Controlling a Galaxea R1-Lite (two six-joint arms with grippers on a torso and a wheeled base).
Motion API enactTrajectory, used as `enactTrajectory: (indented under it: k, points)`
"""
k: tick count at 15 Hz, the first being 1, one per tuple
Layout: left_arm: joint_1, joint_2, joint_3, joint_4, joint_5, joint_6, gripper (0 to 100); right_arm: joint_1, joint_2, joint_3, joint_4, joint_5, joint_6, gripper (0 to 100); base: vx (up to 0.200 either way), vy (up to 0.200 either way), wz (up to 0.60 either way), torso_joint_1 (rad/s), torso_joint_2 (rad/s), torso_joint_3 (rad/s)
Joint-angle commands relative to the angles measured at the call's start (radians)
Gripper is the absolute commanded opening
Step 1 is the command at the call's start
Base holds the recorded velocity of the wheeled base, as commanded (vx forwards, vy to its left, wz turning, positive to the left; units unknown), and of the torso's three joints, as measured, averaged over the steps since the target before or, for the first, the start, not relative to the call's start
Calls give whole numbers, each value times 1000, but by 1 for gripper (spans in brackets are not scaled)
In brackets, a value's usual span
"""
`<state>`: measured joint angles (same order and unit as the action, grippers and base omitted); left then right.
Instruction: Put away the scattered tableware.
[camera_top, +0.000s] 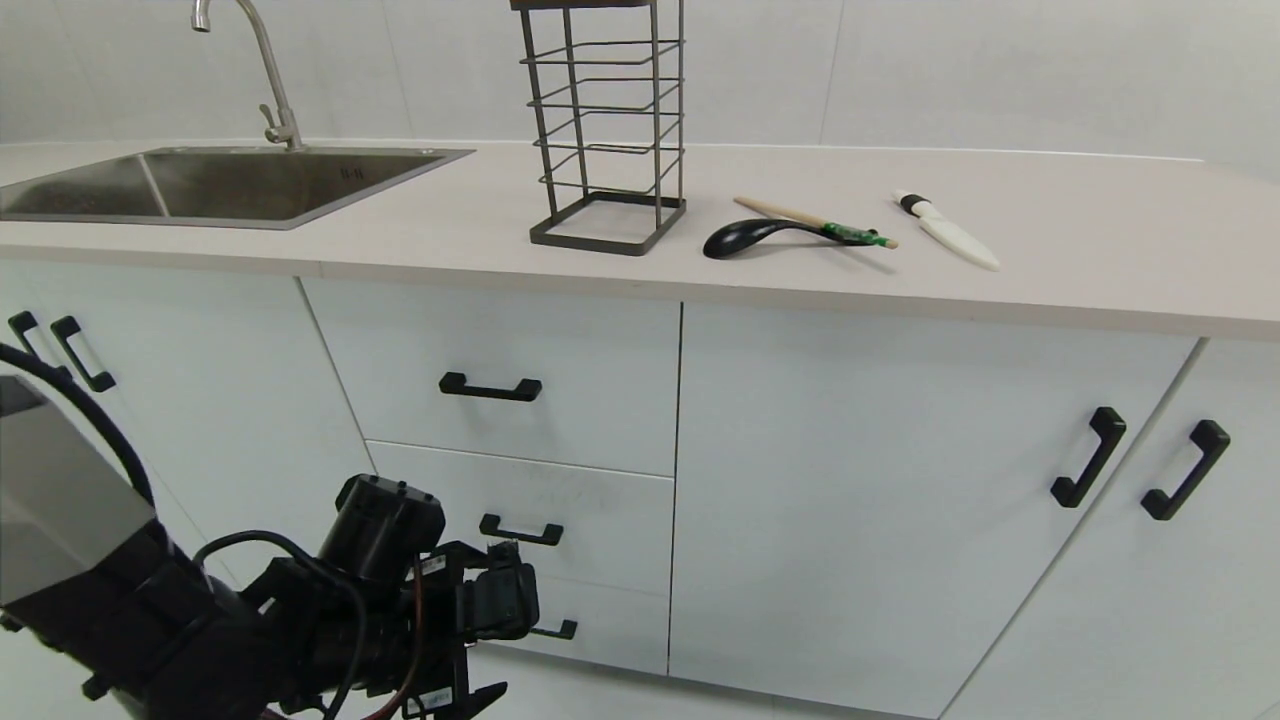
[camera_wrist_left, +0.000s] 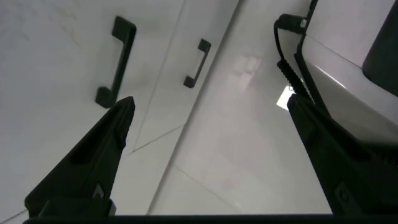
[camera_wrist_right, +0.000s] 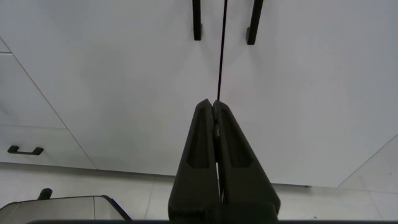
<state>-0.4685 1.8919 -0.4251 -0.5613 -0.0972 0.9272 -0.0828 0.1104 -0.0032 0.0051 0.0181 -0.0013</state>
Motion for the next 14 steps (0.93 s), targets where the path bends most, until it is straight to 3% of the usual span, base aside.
enactTrajectory:
  k: [1, 2, 4, 6, 14]
  points:
    - [51, 58, 8, 0, -2, 2, 100, 0, 0, 0, 1, 0, 0, 0, 0, 0, 0, 0, 0, 0]
    - [65, 72, 3, -3, -1, 5, 100, 0, 2, 0, -1, 0, 0, 0, 0, 0, 0, 0, 0, 0]
    - [105, 130, -9, -68, -6, 90, 100, 0, 0, 0, -1, 0, 0, 0, 0, 0, 0, 0, 0, 0]
    - [111, 170, -9, -124, -9, 136, 100, 0, 2, 0, -1, 0, 0, 0, 0, 0, 0, 0, 0, 0]
    - [77, 297, -118, -206, -24, 140, 100, 0, 0, 0, -1, 0, 0, 0, 0, 0, 0, 0, 0, 0]
